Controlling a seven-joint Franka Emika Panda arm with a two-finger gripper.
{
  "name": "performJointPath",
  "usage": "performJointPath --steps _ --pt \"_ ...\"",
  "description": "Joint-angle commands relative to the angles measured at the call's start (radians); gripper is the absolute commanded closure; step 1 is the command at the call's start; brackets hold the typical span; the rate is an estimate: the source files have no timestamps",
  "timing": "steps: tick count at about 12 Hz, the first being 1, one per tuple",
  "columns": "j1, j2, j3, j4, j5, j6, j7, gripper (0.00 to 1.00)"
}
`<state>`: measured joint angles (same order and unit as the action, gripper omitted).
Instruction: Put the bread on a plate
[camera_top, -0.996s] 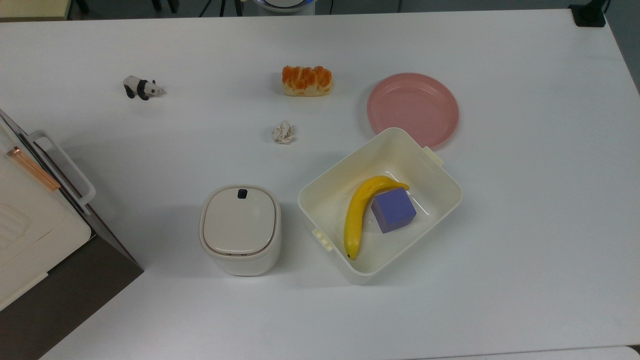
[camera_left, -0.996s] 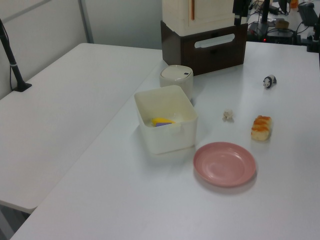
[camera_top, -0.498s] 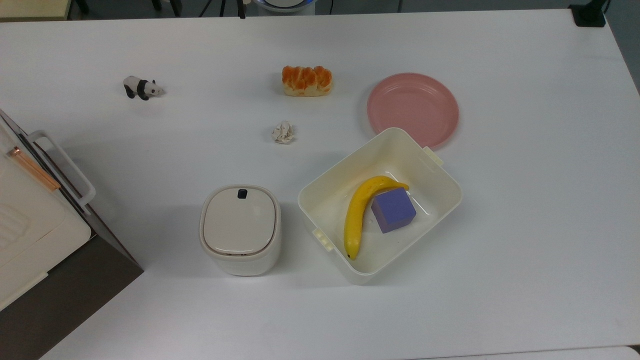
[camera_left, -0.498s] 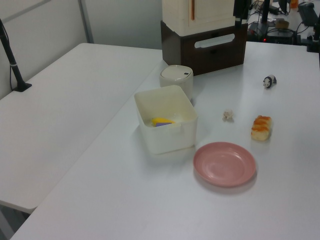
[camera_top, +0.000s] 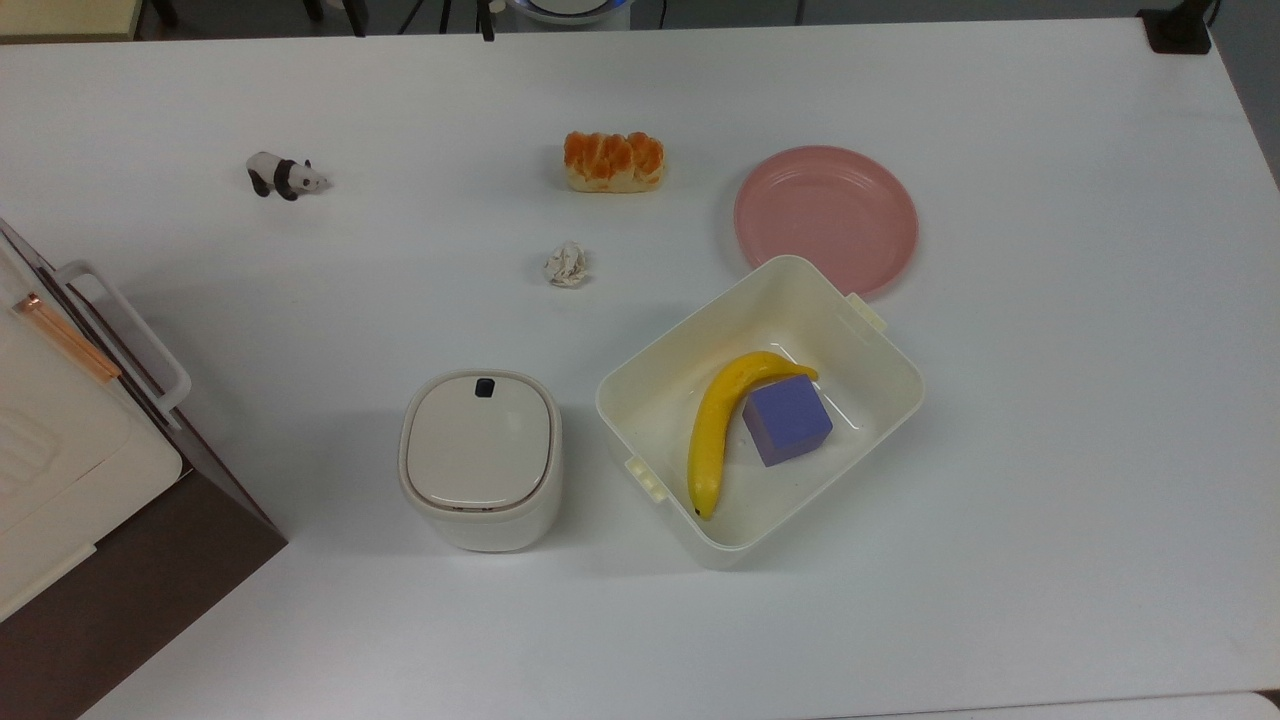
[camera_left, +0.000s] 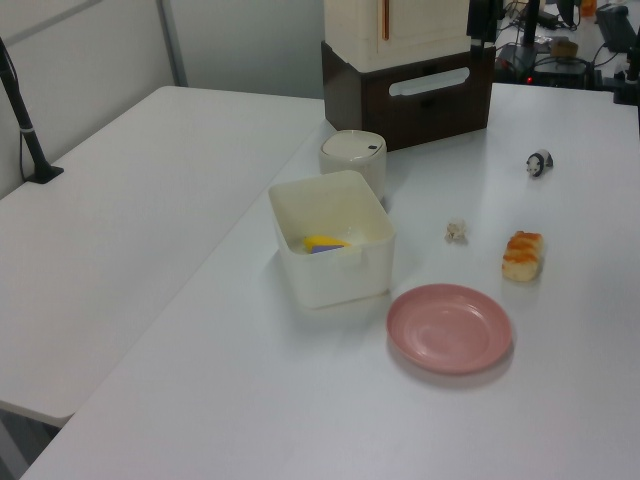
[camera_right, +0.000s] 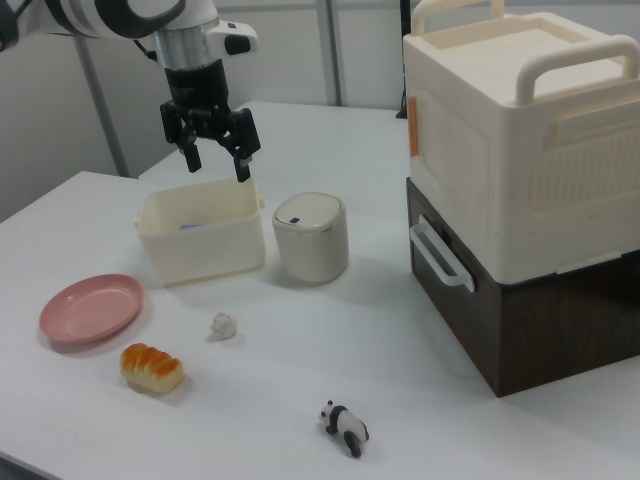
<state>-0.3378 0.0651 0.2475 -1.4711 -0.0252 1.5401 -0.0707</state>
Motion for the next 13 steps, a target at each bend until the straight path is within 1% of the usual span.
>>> performJointPath --steps 1,7,9,10,11,12,13 --pt "0.016 -0.045 -0.016 -0.057 -0.001 0.029 -0.023 0.00" --pt "0.016 -0.037 -0.013 -0.052 -0.001 0.046 -0.021 0.00" --pt "0.016 -0.016 -0.005 -0.045 -0.007 0.048 -0.012 0.00" --pt "0.023 -0.001 0.005 -0.041 -0.013 0.054 -0.012 0.00" --pt "0.042 -0.001 0.006 -0.055 -0.018 0.089 -0.011 0.00" --pt "0.061 0.005 0.007 -0.067 -0.040 0.097 -0.011 0.00" --pt "0.080 0.034 0.016 -0.064 -0.070 0.100 0.002 0.00"
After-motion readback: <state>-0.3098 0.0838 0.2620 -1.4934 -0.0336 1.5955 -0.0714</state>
